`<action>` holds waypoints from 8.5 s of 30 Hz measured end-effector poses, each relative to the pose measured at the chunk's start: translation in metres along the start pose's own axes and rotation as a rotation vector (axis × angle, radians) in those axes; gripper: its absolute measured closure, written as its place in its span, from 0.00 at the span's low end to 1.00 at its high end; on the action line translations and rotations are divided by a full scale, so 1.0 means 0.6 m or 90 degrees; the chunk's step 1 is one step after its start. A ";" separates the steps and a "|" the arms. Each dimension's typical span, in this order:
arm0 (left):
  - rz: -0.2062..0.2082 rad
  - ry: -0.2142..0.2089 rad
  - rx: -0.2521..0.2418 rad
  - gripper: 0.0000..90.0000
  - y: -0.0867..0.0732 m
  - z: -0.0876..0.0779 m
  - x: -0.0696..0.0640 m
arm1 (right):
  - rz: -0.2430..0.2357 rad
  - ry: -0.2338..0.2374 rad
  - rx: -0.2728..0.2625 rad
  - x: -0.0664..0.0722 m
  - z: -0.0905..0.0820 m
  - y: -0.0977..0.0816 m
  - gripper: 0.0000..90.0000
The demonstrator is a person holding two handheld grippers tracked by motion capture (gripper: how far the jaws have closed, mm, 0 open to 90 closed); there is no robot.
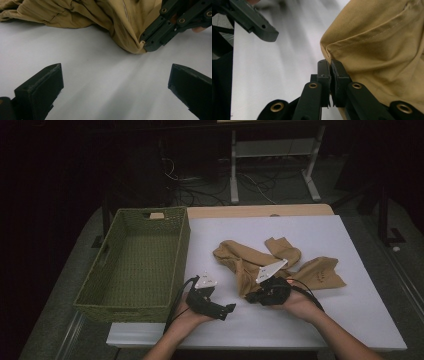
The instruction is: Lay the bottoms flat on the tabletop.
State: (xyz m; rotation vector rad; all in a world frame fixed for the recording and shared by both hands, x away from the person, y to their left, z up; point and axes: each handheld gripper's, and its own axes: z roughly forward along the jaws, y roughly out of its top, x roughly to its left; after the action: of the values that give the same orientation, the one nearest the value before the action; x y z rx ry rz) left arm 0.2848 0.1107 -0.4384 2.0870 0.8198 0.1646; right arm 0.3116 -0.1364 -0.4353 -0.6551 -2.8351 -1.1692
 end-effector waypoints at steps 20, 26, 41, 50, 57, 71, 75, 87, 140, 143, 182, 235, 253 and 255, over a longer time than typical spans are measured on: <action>-0.002 0.007 -0.007 0.00 0.001 -0.006 0.002 | -0.011 0.024 0.022 0.008 0.003 -0.005 0.90; -0.002 0.007 -0.006 0.00 0.001 -0.005 0.001 | -0.001 0.014 0.006 0.013 -0.006 -0.005 0.62; 0.001 0.009 -0.021 0.01 0.017 -0.017 0.004 | 0.058 -0.042 -0.077 0.004 -0.063 -0.032 0.41; 0.000 -0.001 -0.050 0.23 0.058 -0.027 0.014 | 0.088 -0.051 -0.092 0.002 -0.087 -0.069 0.38; -0.005 -0.006 -0.068 0.54 0.103 -0.024 0.023 | 0.097 -0.055 -0.089 -0.004 -0.087 -0.075 0.38; 0.033 0.002 -0.046 0.99 0.187 0.023 0.032 | 0.095 -0.053 -0.090 -0.006 -0.086 -0.075 0.38; 0.043 0.006 -0.022 0.99 0.191 0.039 0.033 | 0.095 -0.052 -0.091 -0.006 -0.086 -0.075 0.38; 0.033 0.015 0.023 0.99 0.163 0.051 0.042 | 0.094 -0.054 -0.093 -0.007 -0.086 -0.074 0.37; -0.019 0.014 0.048 0.63 0.024 0.012 0.016 | 0.098 -0.066 -0.108 -0.012 -0.102 -0.074 0.37; -0.016 0.011 0.033 0.53 0.020 0.000 0.010 | 0.099 -0.070 -0.113 -0.015 -0.105 -0.074 0.37; 0.006 0.009 0.023 0.01 0.004 -0.001 -0.012 | 0.182 -0.215 -0.110 -0.162 -0.151 -0.033 0.42; 0.010 0.009 0.039 0.01 0.001 0.006 -0.003 | 0.296 -0.273 -0.004 -0.307 -0.126 -0.046 0.89; 0.010 0.011 0.036 0.01 0.002 0.005 -0.002 | 0.288 -0.266 0.026 -0.313 -0.089 -0.040 0.94; 0.010 0.011 0.037 0.01 0.002 0.005 -0.003 | 0.284 -0.262 0.022 -0.313 -0.091 -0.040 0.98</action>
State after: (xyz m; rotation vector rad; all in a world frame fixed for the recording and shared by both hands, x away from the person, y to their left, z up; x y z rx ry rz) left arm 0.2856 0.1069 -0.4391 2.1494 0.8267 0.1697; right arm 0.4658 -0.2591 -0.4425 -1.5853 -2.7568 -0.9953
